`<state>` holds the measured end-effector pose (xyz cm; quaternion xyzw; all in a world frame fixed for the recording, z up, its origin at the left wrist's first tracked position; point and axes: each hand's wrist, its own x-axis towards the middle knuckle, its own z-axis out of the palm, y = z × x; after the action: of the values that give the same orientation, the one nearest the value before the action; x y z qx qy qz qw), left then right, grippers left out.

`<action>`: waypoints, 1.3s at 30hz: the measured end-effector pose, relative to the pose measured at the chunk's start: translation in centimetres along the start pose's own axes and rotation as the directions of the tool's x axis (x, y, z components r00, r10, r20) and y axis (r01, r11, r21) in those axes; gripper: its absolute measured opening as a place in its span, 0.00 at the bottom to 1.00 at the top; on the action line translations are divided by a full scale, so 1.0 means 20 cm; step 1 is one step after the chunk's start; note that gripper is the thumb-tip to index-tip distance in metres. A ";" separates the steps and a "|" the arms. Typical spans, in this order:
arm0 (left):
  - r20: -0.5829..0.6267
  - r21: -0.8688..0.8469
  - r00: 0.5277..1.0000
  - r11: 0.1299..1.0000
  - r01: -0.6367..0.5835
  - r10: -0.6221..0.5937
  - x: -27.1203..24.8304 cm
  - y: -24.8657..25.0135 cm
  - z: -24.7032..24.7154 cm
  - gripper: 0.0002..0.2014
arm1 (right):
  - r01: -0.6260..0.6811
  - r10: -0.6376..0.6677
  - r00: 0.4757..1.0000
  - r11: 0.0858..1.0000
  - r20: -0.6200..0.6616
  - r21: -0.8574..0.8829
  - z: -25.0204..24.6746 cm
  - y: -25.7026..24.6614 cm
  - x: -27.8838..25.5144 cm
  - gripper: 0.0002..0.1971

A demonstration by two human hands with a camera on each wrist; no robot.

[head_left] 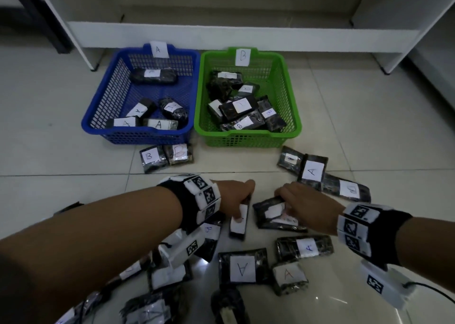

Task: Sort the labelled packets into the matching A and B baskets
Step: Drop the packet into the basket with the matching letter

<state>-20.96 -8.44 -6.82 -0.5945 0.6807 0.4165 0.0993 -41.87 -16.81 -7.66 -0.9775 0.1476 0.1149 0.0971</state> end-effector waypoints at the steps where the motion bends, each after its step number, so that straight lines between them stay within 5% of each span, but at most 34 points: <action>1: -0.041 -0.062 0.999 0.998 -0.006 0.003 -0.02 -0.02 -0.04 0.27 | -0.010 0.011 0.996 1.000 -0.090 0.014 -0.01 0.02 0.01 0.16; 4: -0.220 -0.247 0.975 0.969 -0.021 -0.035 -0.14 -0.14 -0.22 0.24 | -0.046 0.042 0.957 0.999 -0.289 -0.008 -0.05 0.08 0.12 0.17; 7: -0.430 -0.359 0.884 0.933 0.016 -0.181 -0.31 -0.34 -0.42 0.16 | -0.037 0.047 0.898 0.999 -0.438 0.031 -0.10 0.06 0.27 0.16; 11: -0.642 -0.618 0.622 0.783 -0.073 -0.449 -0.58 -0.67 -0.54 0.08 | -0.002 0.166 0.801 0.962 -0.575 0.274 -0.19 -0.12 0.55 0.17; 16: -0.685 -0.720 0.253 0.689 -0.086 -0.683 -0.79 -1.01 -0.53 0.04 | 0.071 0.206 0.765 0.915 -0.610 0.397 -0.35 -0.36 0.89 0.15; 19: -0.642 -0.766 0.122 0.640 -0.060 -0.757 -0.83 -1.16 -0.48 0.08 | 0.018 0.327 0.737 0.865 -0.591 0.501 -0.47 -0.48 1.08 0.19; 24: -0.576 -0.816 0.105 0.562 -0.138 -0.811 -0.81 -1.28 -0.45 0.12 | -0.065 0.477 0.703 0.783 -0.528 0.619 -0.57 -0.60 1.34 0.23; 31: -0.679 -0.733 0.082 0.669 -0.124 -0.729 -0.69 -1.34 -0.48 0.07 | -0.092 0.536 0.653 0.758 -0.536 0.646 -0.54 -0.62 1.56 0.18; 39: -0.759 -0.630 0.122 0.769 0.111 -0.640 -0.53 -1.39 -0.44 0.10 | -0.162 0.524 0.699 0.778 -0.487 0.606 -0.44 -0.61 1.64 0.16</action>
<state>9.95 -5.31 -6.98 -0.8794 0.3023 0.0584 -0.3632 -5.93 -16.07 -5.75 -0.8450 0.3840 -0.2479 0.2776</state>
